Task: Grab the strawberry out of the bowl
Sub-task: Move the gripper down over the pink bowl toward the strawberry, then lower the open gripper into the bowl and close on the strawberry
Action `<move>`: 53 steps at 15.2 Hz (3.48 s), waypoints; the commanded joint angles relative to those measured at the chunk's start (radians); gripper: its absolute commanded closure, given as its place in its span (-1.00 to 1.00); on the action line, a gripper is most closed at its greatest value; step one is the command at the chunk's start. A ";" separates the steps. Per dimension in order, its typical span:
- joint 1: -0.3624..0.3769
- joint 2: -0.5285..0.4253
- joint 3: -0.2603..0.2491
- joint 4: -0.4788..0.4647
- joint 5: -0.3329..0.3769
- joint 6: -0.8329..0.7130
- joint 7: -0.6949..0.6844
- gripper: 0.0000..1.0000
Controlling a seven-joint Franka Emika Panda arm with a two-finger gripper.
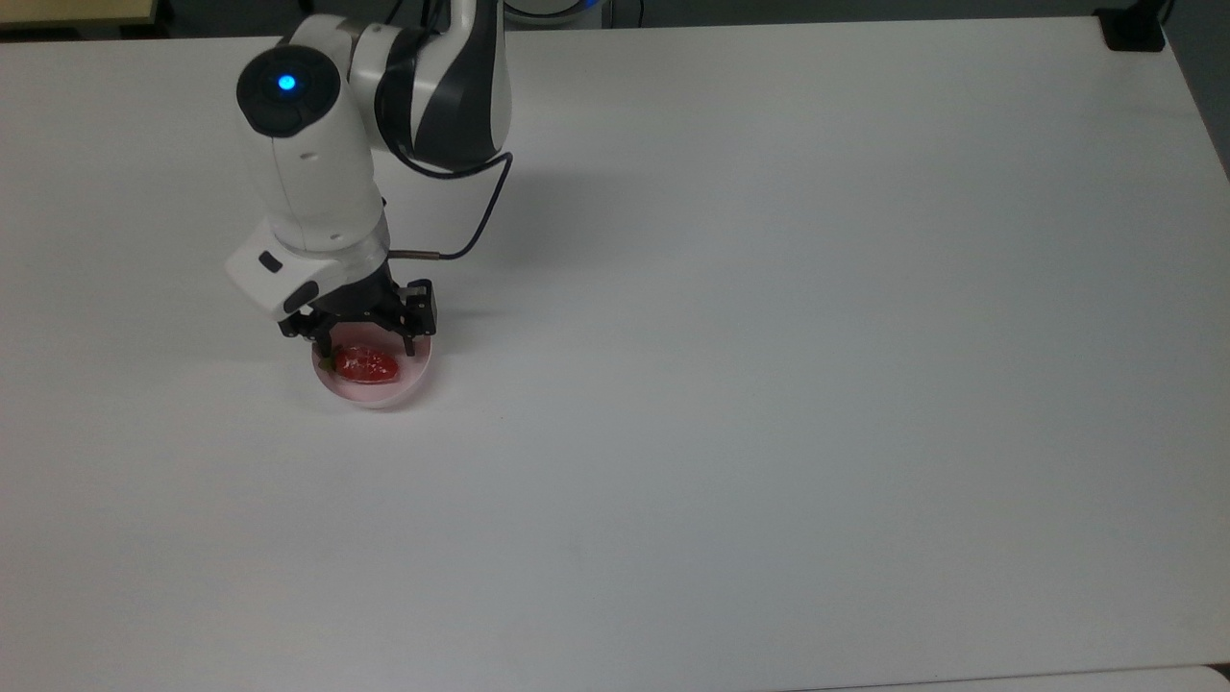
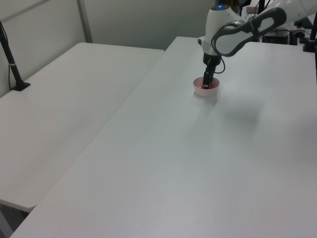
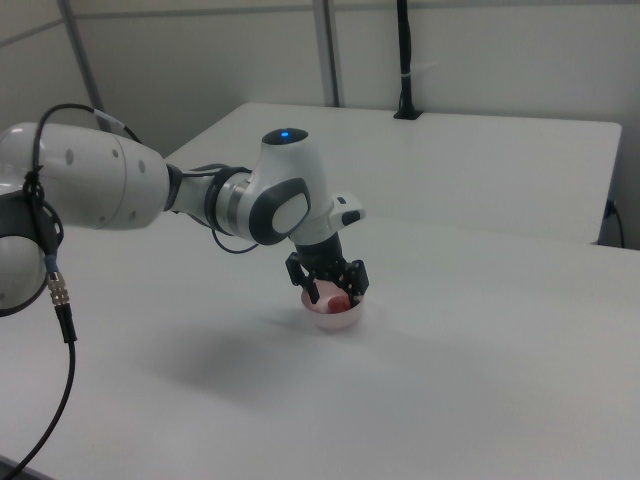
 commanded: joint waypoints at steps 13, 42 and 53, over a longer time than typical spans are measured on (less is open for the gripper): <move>0.007 -0.001 0.004 -0.007 -0.010 0.020 0.028 0.46; -0.020 0.052 0.004 0.014 -0.024 0.132 0.355 -0.04; -0.042 0.040 0.004 0.017 -0.012 0.132 0.347 0.77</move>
